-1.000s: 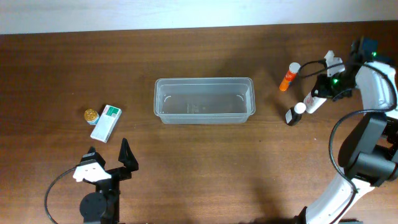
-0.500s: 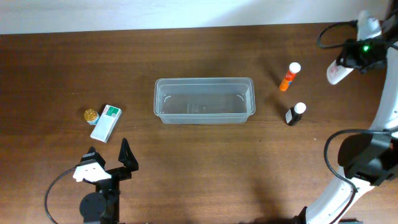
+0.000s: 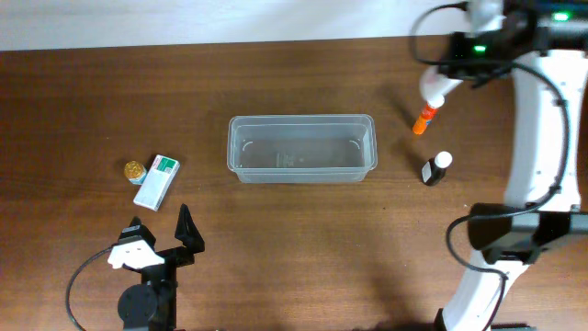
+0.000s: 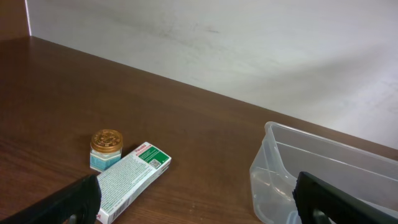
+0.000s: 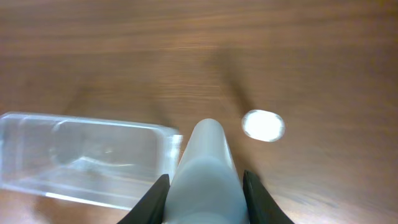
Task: Pack container
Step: 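Lift the white bottle and carry it left toward the container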
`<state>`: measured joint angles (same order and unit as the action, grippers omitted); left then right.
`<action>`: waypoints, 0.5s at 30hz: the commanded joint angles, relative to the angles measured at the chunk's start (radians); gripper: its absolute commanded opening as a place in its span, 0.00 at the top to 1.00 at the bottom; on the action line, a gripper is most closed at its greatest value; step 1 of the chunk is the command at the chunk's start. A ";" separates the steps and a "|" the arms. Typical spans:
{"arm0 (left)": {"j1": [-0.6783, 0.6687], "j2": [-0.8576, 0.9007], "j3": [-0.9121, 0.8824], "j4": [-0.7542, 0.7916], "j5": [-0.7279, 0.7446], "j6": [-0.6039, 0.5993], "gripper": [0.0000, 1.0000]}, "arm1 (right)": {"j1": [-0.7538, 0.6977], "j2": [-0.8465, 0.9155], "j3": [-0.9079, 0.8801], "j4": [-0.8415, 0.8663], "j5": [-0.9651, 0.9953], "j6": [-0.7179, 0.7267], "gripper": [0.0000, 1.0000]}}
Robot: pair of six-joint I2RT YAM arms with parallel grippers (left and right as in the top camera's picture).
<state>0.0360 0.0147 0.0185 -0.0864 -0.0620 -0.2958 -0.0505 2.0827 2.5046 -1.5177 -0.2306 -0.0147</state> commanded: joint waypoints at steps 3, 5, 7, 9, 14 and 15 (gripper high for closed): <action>0.006 -0.009 -0.007 0.003 0.011 0.008 0.00 | 0.145 -0.015 0.013 0.013 0.042 0.086 0.85; 0.006 -0.009 -0.007 0.003 0.011 0.008 0.00 | 0.190 -0.015 0.002 0.010 0.093 0.116 0.85; 0.006 -0.009 -0.007 0.003 0.011 0.008 0.01 | 0.233 -0.015 -0.019 0.010 0.145 0.146 0.85; 0.006 -0.009 -0.007 0.003 0.011 0.008 0.01 | 0.268 -0.015 -0.049 0.011 0.192 0.179 0.85; 0.006 -0.009 -0.007 0.003 0.011 0.008 0.01 | 0.329 -0.015 -0.169 0.034 0.244 0.215 0.85; 0.006 -0.009 -0.007 0.003 0.011 0.008 0.01 | 0.336 -0.015 -0.203 0.052 0.243 0.216 0.85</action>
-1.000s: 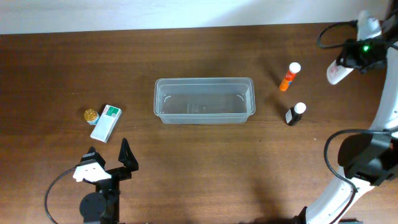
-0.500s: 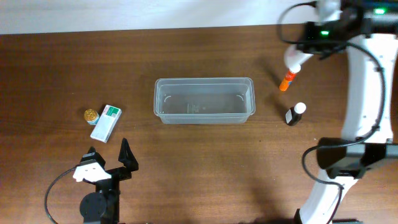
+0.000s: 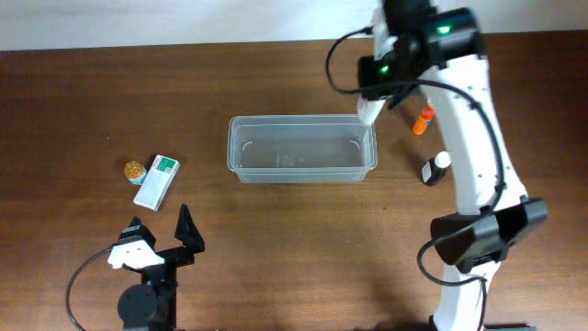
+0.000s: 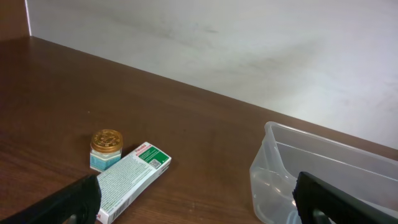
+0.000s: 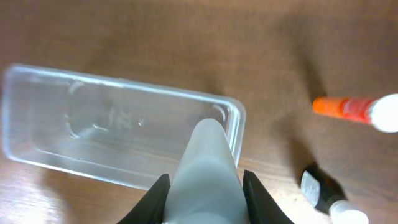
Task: Pack container
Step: 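Lift the white bottle and carry it left toward the container, then lower the white bottle into the container's right end and release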
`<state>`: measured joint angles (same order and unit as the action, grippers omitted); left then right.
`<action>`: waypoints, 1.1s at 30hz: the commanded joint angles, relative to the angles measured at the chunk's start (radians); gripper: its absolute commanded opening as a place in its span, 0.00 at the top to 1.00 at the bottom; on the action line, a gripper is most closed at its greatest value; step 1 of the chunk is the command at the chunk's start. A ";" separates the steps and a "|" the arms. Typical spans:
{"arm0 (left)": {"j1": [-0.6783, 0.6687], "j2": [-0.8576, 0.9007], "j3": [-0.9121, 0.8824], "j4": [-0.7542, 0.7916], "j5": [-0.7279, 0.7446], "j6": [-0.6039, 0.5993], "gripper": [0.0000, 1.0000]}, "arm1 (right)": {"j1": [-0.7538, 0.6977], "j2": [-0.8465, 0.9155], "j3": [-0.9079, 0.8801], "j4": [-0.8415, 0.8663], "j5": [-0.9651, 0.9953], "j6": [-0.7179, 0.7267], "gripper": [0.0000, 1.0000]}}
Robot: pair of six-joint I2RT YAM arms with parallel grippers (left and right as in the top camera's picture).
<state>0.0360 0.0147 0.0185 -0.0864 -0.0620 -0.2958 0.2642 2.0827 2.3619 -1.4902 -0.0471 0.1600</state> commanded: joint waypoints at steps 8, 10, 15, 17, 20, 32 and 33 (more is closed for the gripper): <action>0.006 -0.009 -0.007 0.003 0.011 0.008 0.01 | 0.037 -0.015 -0.258 0.134 0.057 0.071 0.86; 0.006 -0.009 -0.007 0.003 0.011 0.008 0.01 | 0.038 -0.015 -0.303 0.169 0.057 0.079 0.86; 0.006 -0.009 -0.007 0.003 0.011 0.008 0.01 | 0.038 -0.015 -0.390 0.250 0.059 0.085 0.86; 0.006 -0.009 -0.007 0.003 0.011 0.008 0.01 | 0.038 -0.015 -0.422 0.284 0.059 0.087 0.87; 0.006 -0.009 -0.007 0.003 0.011 0.008 0.01 | 0.038 -0.015 -0.461 0.328 0.060 0.105 0.87; 0.006 -0.009 -0.007 0.003 0.011 0.008 0.01 | 0.038 -0.015 -0.627 0.529 0.060 0.130 0.90; 0.006 -0.009 -0.007 0.003 0.011 0.008 0.01 | 0.038 -0.015 -0.634 0.539 0.060 0.130 0.90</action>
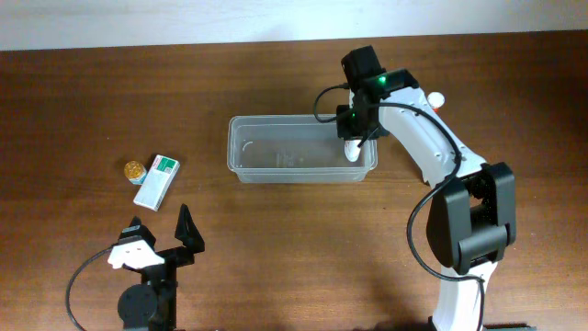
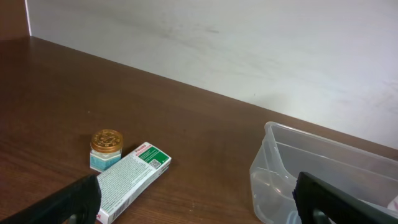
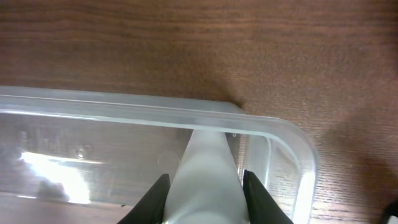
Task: Pack container
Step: 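Lower the white bottle into the container's right end and release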
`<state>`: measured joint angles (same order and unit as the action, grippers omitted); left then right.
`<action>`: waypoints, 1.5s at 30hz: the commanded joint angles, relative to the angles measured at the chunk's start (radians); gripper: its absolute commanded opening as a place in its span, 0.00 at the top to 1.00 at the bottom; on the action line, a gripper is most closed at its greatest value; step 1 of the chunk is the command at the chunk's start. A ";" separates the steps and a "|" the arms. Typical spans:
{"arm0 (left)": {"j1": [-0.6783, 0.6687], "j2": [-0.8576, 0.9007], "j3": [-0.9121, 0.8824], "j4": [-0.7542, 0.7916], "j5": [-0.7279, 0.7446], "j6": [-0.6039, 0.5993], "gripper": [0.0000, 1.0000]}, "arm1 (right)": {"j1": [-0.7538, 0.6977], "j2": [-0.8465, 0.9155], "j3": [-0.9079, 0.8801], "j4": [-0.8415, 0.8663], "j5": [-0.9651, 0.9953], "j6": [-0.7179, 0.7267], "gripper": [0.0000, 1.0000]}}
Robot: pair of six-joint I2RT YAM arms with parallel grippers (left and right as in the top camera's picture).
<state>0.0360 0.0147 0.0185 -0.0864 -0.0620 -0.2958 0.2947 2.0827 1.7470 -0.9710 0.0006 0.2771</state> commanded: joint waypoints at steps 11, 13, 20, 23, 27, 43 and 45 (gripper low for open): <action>0.006 -0.009 -0.007 0.003 0.011 0.008 0.01 | 0.007 -0.015 -0.045 0.066 0.035 0.013 0.91; 0.006 -0.009 -0.007 0.003 0.011 0.008 0.01 | 0.007 -0.015 -0.045 0.067 0.039 0.013 0.83; 0.006 -0.009 -0.007 0.003 0.011 0.008 0.01 | 0.006 -0.015 -0.045 0.071 0.038 0.012 0.62; 0.006 -0.009 -0.007 0.003 0.011 0.008 0.01 | 0.006 -0.016 -0.037 0.068 0.038 0.012 0.58; 0.006 -0.009 -0.007 0.003 0.011 0.008 0.01 | 0.006 -0.018 -0.004 0.042 0.037 0.012 0.57; 0.006 -0.009 -0.007 0.003 0.011 0.008 0.01 | 0.006 -0.031 0.343 -0.227 0.031 0.012 0.56; 0.006 -0.009 -0.007 0.003 0.011 0.008 0.01 | 0.006 -0.031 0.412 -0.279 0.032 0.005 0.55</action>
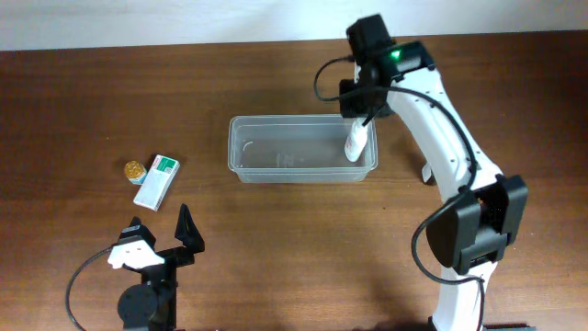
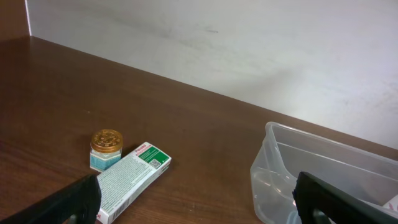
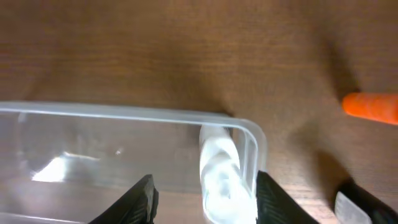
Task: Pack container
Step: 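Lower the white bottle into the container's right end and release, then move the right gripper back over the small dark bottle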
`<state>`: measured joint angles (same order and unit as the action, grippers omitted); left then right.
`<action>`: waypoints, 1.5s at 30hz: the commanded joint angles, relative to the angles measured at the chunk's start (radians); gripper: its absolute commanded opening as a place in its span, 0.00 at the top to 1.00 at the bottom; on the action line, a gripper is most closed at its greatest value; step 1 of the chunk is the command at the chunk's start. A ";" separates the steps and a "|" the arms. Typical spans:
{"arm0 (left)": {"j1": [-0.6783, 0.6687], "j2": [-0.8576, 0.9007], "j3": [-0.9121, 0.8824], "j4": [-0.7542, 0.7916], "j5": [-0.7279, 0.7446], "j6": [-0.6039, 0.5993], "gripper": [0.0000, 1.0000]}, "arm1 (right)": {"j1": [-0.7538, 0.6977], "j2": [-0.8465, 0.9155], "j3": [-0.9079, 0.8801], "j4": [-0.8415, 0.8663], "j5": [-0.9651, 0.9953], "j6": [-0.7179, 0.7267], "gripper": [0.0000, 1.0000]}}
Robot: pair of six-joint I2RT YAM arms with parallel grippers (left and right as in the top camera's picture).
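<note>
A clear plastic container stands mid-table; it also shows in the left wrist view and the right wrist view. A white tube lies inside it against the right end wall, seen from above as a pale tube. My right gripper hangs open just above that end, fingers spread either side of the tube and not touching it. My left gripper rests open near the front left, with nothing between its fingers.
A gold-lidded jar and a green-and-white box lie left of the container, also as jar and box. An orange glue stick and a black bottle lie right of the container.
My right gripper was shut on the white tube low inside the container's right end. Now it is open and higher, and the tube lies loose in the container. The left arm is unmoved.
My right gripper held the white tube at the far right back of the table. Then it was over the container's right corner, then down inside the right end. Now the tube rests in the container, let go. The left gripper stayed open throughout.
</note>
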<state>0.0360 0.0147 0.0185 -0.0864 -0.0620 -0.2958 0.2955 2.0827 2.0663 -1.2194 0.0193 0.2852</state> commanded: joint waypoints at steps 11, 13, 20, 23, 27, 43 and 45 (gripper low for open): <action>0.006 -0.009 -0.007 0.003 0.011 0.008 0.01 | -0.047 -0.076 0.348 -0.409 0.174 -0.045 0.37; 0.006 -0.009 -0.007 0.003 0.011 0.008 0.01 | -0.068 -0.093 0.348 -0.465 0.174 -0.045 0.37; 0.006 -0.009 -0.007 0.003 0.011 0.008 0.01 | -0.137 -0.147 0.306 -0.480 0.132 -0.087 0.37; 0.006 -0.009 -0.007 0.003 0.011 0.008 0.01 | -0.181 -0.148 0.288 -0.480 0.095 -0.087 0.37; 0.006 -0.009 -0.007 0.003 0.011 0.008 0.01 | -0.241 -0.156 0.211 -0.480 0.063 -0.091 0.37; 0.006 -0.009 -0.007 0.003 0.011 0.008 0.01 | -0.375 -0.208 -0.243 -0.247 0.039 -0.113 0.37; 0.006 -0.009 -0.007 0.003 0.011 0.008 0.00 | -0.388 -0.208 -0.289 -0.193 0.035 -0.113 0.37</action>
<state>0.0360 0.0147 0.0185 -0.0864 -0.0620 -0.2958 -0.0719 1.9102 1.8263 -1.4445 0.0757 0.1787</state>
